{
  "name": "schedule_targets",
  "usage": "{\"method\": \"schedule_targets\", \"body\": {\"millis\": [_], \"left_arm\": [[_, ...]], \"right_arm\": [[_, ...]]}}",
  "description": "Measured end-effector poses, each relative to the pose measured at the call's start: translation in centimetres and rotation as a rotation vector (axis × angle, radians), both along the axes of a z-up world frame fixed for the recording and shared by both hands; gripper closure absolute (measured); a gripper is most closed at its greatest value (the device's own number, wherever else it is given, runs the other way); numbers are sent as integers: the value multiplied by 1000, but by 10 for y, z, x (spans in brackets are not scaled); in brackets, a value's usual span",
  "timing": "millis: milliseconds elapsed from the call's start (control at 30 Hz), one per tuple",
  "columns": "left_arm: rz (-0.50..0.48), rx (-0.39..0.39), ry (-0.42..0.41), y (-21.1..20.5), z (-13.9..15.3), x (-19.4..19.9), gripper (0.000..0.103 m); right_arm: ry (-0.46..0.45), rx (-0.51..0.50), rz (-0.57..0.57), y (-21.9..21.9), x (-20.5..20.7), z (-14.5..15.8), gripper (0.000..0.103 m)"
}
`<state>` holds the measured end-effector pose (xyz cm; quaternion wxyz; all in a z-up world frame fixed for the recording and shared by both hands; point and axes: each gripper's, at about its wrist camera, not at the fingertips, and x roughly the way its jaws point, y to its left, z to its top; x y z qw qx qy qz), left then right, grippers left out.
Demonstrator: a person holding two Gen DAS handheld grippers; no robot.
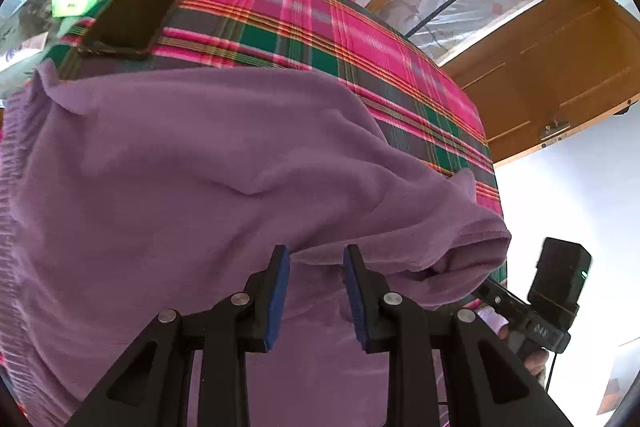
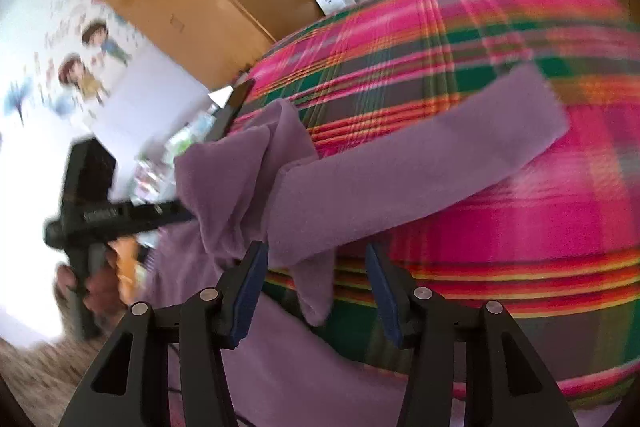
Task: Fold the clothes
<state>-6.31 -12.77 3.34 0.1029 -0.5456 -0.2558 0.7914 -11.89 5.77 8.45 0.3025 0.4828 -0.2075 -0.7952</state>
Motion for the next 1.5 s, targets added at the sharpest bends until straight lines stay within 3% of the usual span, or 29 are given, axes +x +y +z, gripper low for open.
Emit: {"method": "schedule_targets", "body": {"millis": [67,167,433,500,567,667,933,1300,1500], "left_arm": [[3,-3,-2,4,-3,-3,74],[-9,-4,-15,9,-8,-8,74],[-17,-10,-35,17,-19,-17,74],[-17,-10,-42,18,-21,-18,74],[-19,-25,-38,20,-20,-19,74],[-23,-31,-42,23,-20,-21,74],[-13,-22,-49,21,-20,-22,74],[-27,-23,-58,23,-19,-27,74],[-22,-14,-61,17,-19,-34,74]], "right_arm": [[-51,-80,-26,1,-7,-11,50],[-91,-107,-53,-3,-15,-19,50],[-48,-43,-14,-24,-18,-18,50],[-24,-26,-6,-24,-17,-17,60],[2,-9,5,-24,-15,-15,78],[62,24,24,-26,-12,-6,85],[231,94,-37,-6,-13,29,87],[286,166,-174,44,-35,42,87],[352,283,-171,43,-42,44,88]]}}
